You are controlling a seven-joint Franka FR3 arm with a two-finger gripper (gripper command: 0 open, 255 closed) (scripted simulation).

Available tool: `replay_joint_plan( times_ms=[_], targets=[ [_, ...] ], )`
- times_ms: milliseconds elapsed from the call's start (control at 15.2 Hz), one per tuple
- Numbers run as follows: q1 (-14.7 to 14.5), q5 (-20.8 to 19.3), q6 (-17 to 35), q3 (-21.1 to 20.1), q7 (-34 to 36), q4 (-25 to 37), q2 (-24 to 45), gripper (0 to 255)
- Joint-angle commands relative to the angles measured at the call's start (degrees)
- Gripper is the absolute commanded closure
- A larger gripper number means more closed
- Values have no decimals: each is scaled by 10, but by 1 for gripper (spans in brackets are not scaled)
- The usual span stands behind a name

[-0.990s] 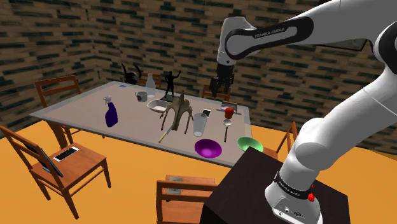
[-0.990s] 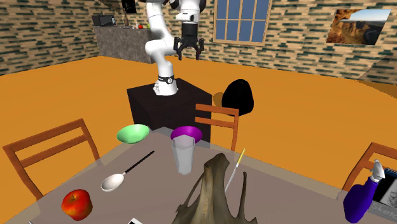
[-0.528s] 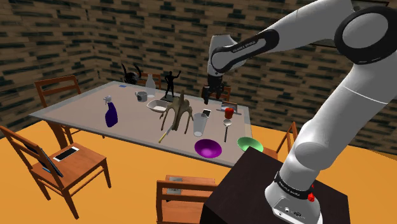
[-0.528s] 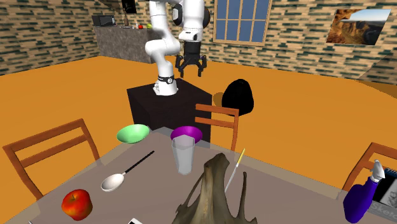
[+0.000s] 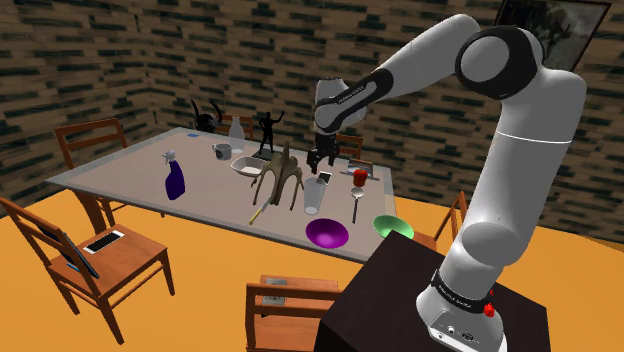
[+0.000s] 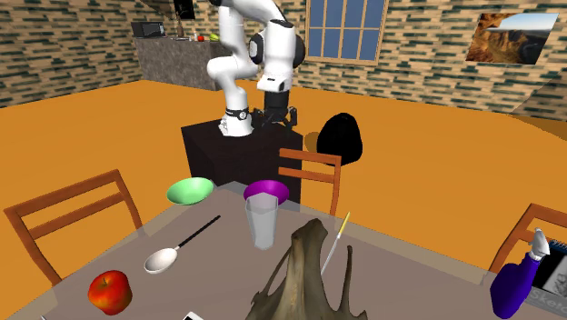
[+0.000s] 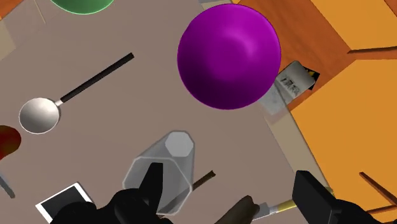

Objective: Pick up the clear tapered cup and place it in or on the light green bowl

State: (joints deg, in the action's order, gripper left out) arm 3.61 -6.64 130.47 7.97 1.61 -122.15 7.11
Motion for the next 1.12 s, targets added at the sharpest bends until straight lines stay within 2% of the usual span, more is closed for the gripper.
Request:
replay_joint_plan(
  times_ms=[0, 396, 792, 1056],
  targets=[
    [4, 5, 15, 2, -7, 30, 47, 0],
    [21, 19, 38, 1, -26, 133, 181, 0],
    [41, 30, 35, -3, -41, 267, 319, 0],
    [44, 31, 55, -4, -42, 269, 341, 0]
  ],
)
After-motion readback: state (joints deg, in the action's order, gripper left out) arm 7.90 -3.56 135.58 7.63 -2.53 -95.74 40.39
